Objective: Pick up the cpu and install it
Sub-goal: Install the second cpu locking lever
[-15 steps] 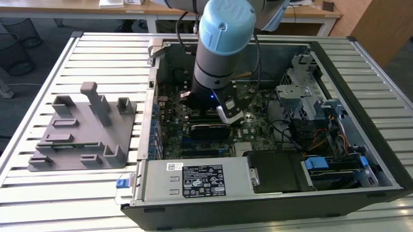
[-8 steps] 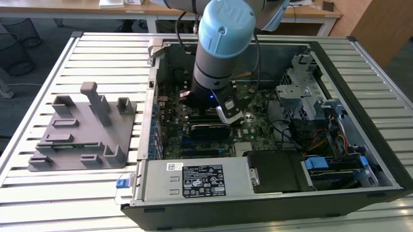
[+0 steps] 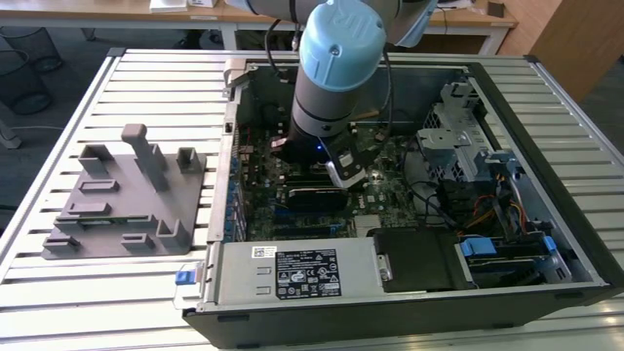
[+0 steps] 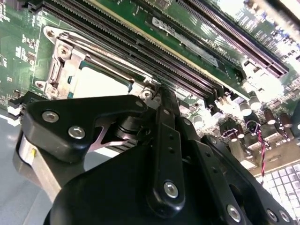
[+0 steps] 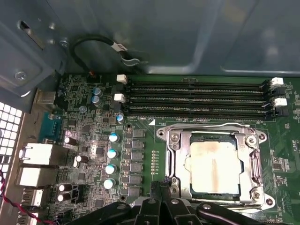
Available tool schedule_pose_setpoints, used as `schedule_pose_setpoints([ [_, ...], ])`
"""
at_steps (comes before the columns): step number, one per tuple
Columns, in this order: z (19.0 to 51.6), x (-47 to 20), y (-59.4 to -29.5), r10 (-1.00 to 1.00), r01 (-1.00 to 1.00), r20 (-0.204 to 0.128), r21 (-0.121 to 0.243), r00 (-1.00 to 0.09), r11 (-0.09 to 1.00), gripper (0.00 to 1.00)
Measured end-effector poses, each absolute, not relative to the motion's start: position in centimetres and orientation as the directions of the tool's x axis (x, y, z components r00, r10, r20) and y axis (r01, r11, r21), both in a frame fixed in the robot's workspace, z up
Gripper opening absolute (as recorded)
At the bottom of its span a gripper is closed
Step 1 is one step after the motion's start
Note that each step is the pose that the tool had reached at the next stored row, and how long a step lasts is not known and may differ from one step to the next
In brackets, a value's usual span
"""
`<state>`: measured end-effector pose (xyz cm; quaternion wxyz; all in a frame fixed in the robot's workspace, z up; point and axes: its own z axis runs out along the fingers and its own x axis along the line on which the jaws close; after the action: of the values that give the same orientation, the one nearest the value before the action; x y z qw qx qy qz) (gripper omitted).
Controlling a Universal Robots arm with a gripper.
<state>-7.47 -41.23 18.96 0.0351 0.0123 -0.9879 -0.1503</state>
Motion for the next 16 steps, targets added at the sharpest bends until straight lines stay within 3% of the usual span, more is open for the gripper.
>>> schedule_pose_setpoints([
  [16,20.9,-7.5,-41.2,-0.035,-0.014,0.064,0.298,-0.997,0.954,0.11],
])
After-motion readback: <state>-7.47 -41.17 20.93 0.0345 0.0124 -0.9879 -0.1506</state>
